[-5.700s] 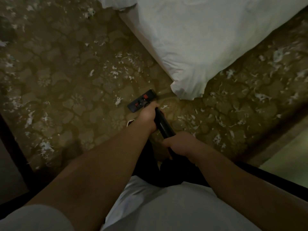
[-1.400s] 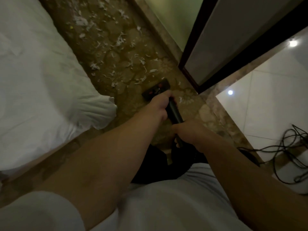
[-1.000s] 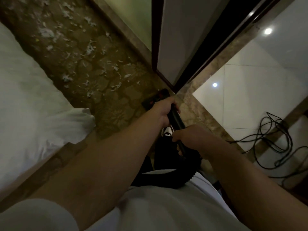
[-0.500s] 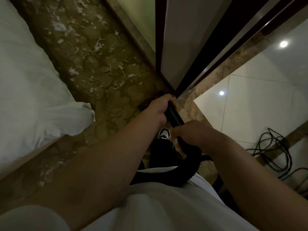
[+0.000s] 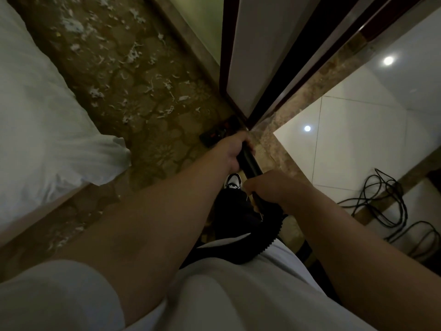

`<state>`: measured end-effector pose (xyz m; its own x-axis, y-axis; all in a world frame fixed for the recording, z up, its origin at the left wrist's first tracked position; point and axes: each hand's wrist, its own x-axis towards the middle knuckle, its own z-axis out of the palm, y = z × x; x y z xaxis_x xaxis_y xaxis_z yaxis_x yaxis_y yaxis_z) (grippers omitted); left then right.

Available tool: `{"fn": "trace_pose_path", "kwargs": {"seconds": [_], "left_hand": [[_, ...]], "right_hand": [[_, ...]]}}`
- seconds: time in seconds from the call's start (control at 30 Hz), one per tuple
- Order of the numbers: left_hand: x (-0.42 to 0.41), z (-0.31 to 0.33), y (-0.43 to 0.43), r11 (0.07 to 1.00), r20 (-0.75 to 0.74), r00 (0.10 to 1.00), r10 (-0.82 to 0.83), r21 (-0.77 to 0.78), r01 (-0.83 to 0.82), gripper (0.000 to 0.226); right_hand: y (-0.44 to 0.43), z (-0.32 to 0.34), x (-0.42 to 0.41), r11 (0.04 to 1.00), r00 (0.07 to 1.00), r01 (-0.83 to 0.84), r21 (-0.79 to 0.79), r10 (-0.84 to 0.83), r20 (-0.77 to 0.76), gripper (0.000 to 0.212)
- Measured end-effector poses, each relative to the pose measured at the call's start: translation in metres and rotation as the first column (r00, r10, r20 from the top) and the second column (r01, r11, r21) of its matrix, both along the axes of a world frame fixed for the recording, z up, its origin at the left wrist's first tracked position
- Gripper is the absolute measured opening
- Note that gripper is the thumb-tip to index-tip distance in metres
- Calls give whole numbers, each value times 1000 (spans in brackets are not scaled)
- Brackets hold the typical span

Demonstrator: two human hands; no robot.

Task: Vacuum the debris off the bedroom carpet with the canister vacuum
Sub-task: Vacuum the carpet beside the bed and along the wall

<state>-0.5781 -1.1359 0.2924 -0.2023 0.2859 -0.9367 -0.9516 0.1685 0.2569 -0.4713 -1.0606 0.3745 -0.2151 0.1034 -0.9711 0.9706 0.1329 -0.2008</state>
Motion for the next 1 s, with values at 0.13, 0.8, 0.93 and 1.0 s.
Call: {"fn": "trace_pose_path", "kwargs": {"seconds": [0.13,0.8,0.93,1.0], "left_hand": [[26,-1,-54,998,20,1000,15,54,-17,21],[182,-7,-427,865,68,862,502,-43,-500,28],[204,-6,-487,721,81,717,693,-83,-688,25],[211,-3,-510,648,62,645,762,-80,-757,27]], "right_hand": [[-52,2,26,1000,1000,2,21,-2,-2,14],[-361,25,102,799,797,-596,-75,601,65,15],[-413,22,90,668,663,-735,-113,744,83,19],[-437,25,85,595,590,-796,-115,804,73,18]]}}
